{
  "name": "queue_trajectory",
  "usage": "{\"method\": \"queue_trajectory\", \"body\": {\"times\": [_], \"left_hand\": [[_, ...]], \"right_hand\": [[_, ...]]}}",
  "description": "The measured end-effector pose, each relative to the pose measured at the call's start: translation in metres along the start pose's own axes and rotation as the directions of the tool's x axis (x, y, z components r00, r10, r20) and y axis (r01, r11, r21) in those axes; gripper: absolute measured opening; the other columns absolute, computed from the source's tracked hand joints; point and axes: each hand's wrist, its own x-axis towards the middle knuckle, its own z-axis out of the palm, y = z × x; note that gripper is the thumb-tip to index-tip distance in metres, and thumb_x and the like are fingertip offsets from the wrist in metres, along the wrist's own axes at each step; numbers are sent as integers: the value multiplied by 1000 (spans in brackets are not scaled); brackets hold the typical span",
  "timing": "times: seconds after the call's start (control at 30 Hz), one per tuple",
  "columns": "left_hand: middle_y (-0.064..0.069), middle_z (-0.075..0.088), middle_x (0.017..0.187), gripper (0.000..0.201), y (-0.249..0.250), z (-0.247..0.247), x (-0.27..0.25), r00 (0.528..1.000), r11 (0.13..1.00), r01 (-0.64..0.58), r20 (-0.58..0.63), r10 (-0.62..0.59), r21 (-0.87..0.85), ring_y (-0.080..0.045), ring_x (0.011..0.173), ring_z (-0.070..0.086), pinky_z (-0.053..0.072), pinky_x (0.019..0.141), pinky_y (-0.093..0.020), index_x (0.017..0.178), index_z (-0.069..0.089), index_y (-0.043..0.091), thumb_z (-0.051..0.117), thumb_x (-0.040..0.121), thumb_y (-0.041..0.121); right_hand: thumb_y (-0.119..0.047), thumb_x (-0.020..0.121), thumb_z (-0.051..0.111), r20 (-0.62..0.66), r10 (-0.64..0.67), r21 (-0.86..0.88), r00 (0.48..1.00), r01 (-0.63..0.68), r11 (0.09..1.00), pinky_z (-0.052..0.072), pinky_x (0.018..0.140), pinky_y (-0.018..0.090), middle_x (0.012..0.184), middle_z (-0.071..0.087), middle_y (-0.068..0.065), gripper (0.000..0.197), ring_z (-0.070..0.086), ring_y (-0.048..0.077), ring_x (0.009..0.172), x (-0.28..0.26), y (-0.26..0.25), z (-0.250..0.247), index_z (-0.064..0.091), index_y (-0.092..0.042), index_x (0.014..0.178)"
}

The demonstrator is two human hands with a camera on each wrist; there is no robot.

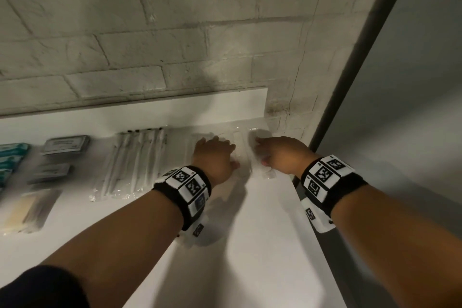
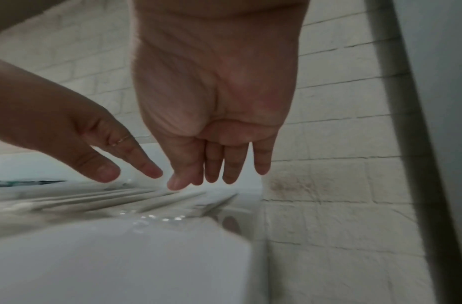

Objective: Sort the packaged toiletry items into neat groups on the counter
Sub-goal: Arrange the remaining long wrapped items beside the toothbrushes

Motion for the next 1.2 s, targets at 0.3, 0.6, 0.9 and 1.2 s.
{"method": "queue_trajectory", "body": {"times": [0.3, 0.6, 0.9, 1.2], "left_hand": [[4, 45, 145, 52, 1, 3, -5, 982, 997, 8, 187, -22, 75, -25, 142, 27, 16, 115, -47, 135, 49, 28, 51, 88, 51], [5, 49, 140, 47, -2, 5, -3, 986, 999, 3, 164, -9, 40, -25, 140, 30, 20, 113, -47, 129, 53, 27, 51, 87, 50], [1, 47, 142, 42, -36, 7, -29, 988, 991, 69, 128, -84, 113, -23, 138, 33, 16, 114, -51, 131, 48, 20, 41, 94, 38], [0, 51, 136, 42, -28, -1, -30, 978, 992, 82, 183, -98, 97, -23, 134, 38, 19, 113, -49, 131, 49, 19, 48, 92, 37]], "right_hand": [[-30, 88, 62, 57, -117, -185, 991, 126, 975, 44, 84, 30, 115, 66, 3, 38, 60, 26, 108, 7, -31, 14, 58, -24, 126], [-29, 90, 59, 42, -119, -195, 992, 125, 973, 45, 88, 32, 120, 65, 2, 38, 59, 28, 110, 9, -27, 18, 55, -27, 128], [-30, 96, 47, 4, -266, -236, 964, 259, 937, 31, 111, 37, 141, 52, -4, 37, 51, 26, 126, 3, -50, 23, 56, -25, 131], [-29, 94, 48, 49, -255, -262, 966, 259, 930, 30, 112, 39, 120, 65, 3, 32, 60, 28, 110, 10, -62, 33, 58, -24, 125]]}}
